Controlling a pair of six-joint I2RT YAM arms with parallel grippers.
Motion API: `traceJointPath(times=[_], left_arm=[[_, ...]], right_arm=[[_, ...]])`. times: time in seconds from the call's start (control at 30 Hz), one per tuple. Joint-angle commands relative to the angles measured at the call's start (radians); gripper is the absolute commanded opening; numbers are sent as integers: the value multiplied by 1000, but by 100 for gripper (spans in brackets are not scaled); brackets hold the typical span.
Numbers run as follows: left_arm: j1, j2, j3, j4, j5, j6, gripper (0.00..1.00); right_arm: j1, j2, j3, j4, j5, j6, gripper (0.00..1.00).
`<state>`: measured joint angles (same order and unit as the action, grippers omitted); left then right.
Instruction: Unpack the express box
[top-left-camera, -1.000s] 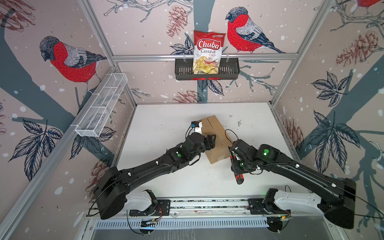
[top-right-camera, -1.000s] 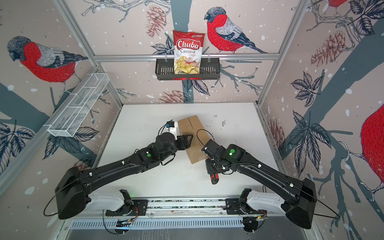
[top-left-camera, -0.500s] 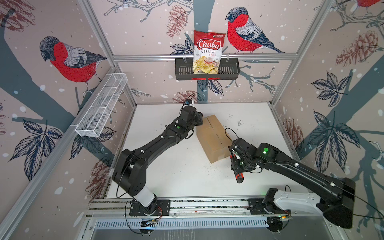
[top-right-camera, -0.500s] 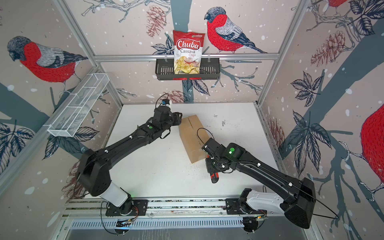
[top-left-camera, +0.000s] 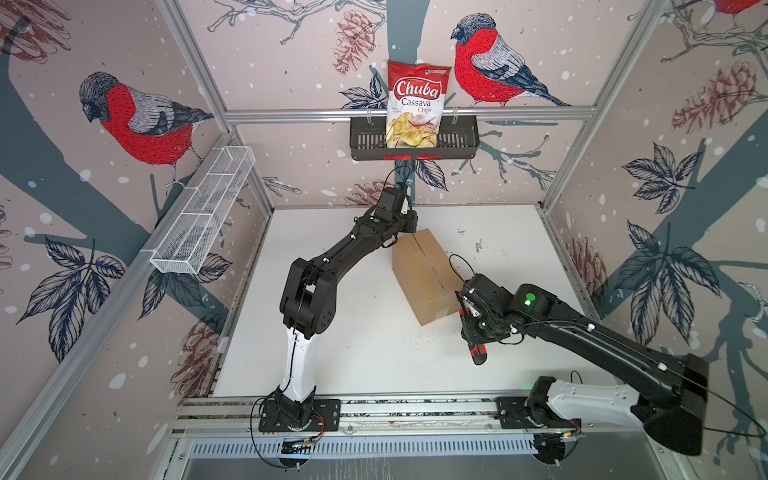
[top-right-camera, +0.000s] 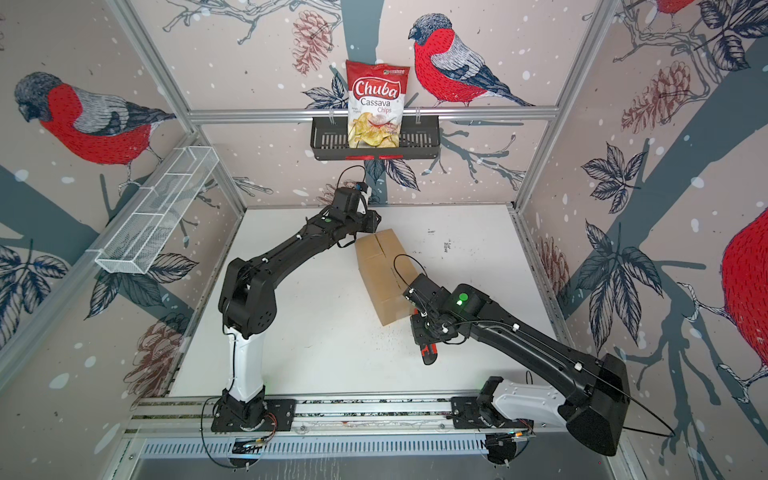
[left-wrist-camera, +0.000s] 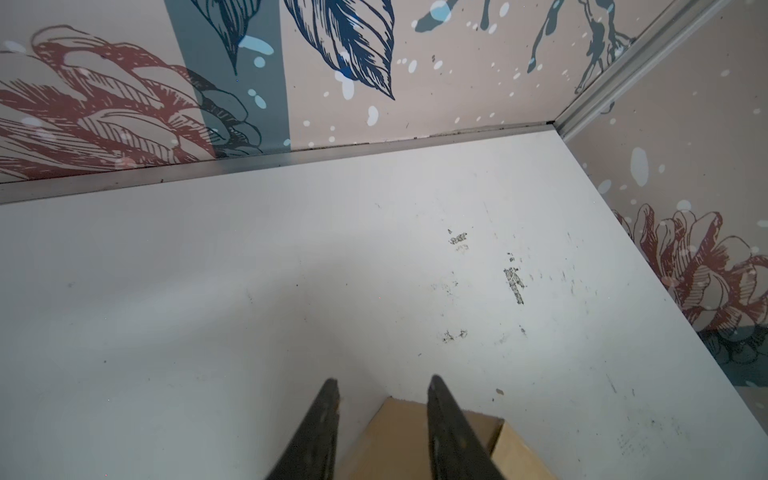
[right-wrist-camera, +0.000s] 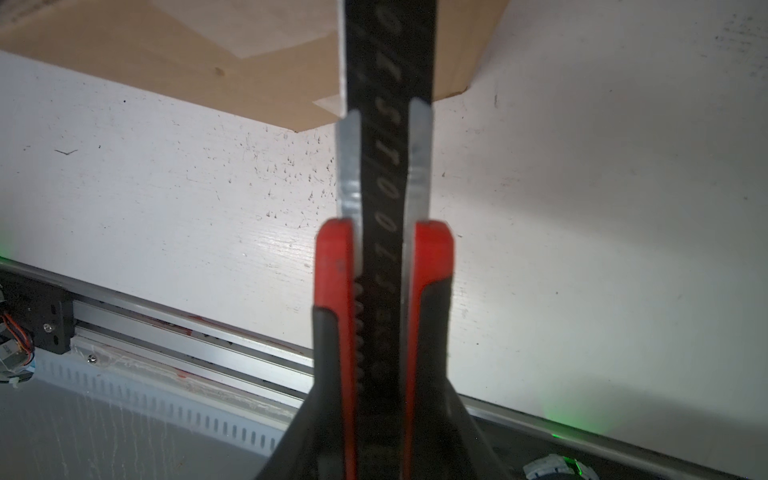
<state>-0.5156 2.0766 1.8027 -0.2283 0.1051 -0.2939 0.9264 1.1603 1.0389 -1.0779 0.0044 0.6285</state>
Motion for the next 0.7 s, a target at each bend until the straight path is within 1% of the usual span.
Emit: traceJointPath(times=[0.0, 0.33, 0.67], left_arm=[[3, 10, 15, -28, 40, 38, 37], [2, 19, -11, -3, 86, 28, 35], [-7, 11, -49, 33, 109, 19, 35]], right_arm=[[-2, 7, 10, 10, 0, -16, 12], [-5, 27, 34, 4, 5, -23, 11], [-8, 45, 51, 1, 6, -35, 11]])
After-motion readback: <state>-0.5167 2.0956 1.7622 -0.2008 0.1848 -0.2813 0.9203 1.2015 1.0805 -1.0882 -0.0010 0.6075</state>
